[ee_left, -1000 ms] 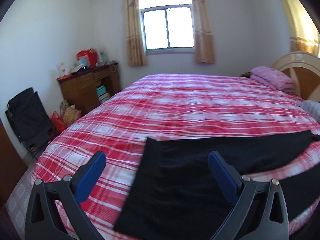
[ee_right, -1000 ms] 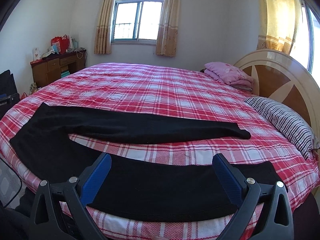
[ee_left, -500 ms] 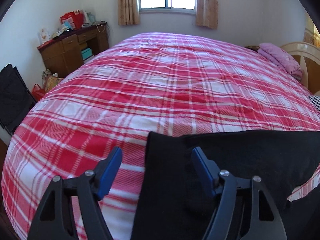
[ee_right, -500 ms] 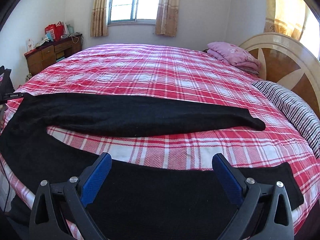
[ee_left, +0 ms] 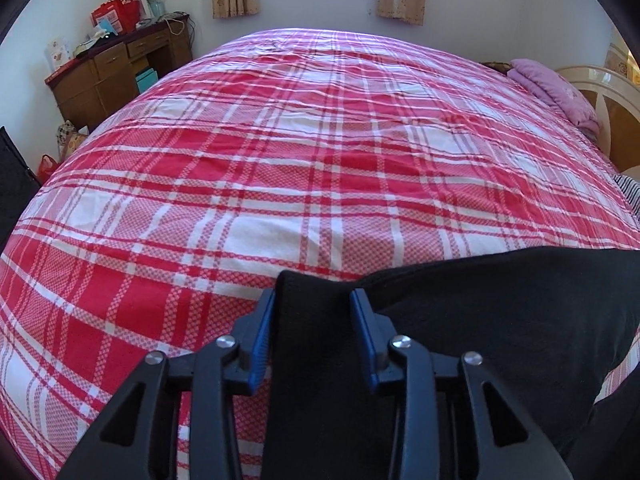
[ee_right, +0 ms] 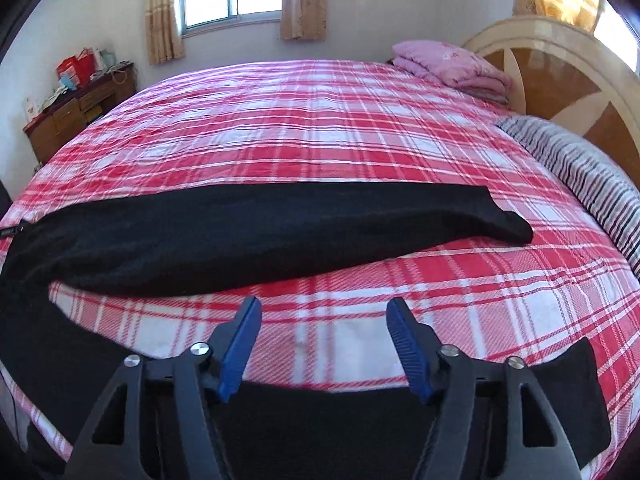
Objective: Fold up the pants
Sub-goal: 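Grasp the black pants with the left tool while the right tool grasps another part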
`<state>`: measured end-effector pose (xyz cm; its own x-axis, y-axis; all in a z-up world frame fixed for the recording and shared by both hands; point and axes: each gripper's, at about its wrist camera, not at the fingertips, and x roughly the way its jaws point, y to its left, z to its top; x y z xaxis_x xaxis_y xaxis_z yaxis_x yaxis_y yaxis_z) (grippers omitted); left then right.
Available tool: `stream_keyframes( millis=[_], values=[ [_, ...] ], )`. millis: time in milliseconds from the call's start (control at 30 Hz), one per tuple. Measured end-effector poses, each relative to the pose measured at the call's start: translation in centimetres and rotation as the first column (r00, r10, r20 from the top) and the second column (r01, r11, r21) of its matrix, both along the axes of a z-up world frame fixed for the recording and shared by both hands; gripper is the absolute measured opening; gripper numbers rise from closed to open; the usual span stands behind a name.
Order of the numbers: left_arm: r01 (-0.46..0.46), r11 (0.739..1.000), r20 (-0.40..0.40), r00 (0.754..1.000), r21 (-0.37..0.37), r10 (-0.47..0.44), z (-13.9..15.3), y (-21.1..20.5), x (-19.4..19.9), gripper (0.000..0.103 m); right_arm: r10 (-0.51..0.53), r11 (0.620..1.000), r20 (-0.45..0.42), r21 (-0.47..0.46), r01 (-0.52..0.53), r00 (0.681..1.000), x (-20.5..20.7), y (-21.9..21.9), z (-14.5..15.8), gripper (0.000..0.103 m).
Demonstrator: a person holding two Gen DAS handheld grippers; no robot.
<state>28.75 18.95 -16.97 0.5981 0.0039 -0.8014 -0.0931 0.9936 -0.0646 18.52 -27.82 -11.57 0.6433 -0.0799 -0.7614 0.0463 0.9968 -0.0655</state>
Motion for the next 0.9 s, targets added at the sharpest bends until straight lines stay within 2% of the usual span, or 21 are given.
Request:
stream_keyframes(
  millis=[167, 267, 367, 467, 600, 700, 900],
  values=[
    [0.022, 0.999, -0.006, 1.000, -0.035, -0.023, 0.1, 0.3, 0.6, 0.029, -0.111, 0.994, -0.005, 0.015, 0.111, 0.994, 2.5, -5.4, 0.9, 0.065],
    [0.018, 0.996, -0.004, 1.000, -0.088, -0.019, -0.2, 1.1, 0.7, 0.028, -0.179, 0.984, -0.016, 0.018, 0.179, 0.984, 4.1, -8.8, 1.3, 0.061],
    [0.009, 0.989, 0.002, 1.000, -0.146, -0.009, -0.5, 1.7, 0.8, 0.026, -0.247, 0.966, -0.044, 0.069, 0.249, 0.968, 5.8, -13.1, 1.3, 0.057],
    [0.021, 0.993, -0.004, 1.000, -0.113, -0.021, -0.5, 1.2, 0.9, 0.026, -0.314, 0.945, -0.056, 0.072, 0.318, 0.948, 7.6, -16.8, 1.0, 0.053],
    [0.029, 0.997, -0.009, 1.000, -0.078, -0.030, -0.5, 0.7, 1.0, 0.026, -0.329, 0.933, -0.097, 0.121, 0.339, 0.939, 10.9, -20.0, 0.0, 0.053],
    [0.031, 0.997, -0.005, 0.999, -0.071, -0.032, -0.6, 0.7, 1.0, 0.026, -0.318, 0.940, -0.111, 0.089, 0.328, 0.942, 13.2, -20.8, -0.7, 0.053],
    [0.015, 0.999, -0.004, 1.000, -0.050, -0.015, -0.6, 0.5, 1.0, 0.026, -0.274, 0.954, -0.151, 0.083, 0.289, 0.950, 17.0, -22.4, -2.5, 0.053]
  ],
)
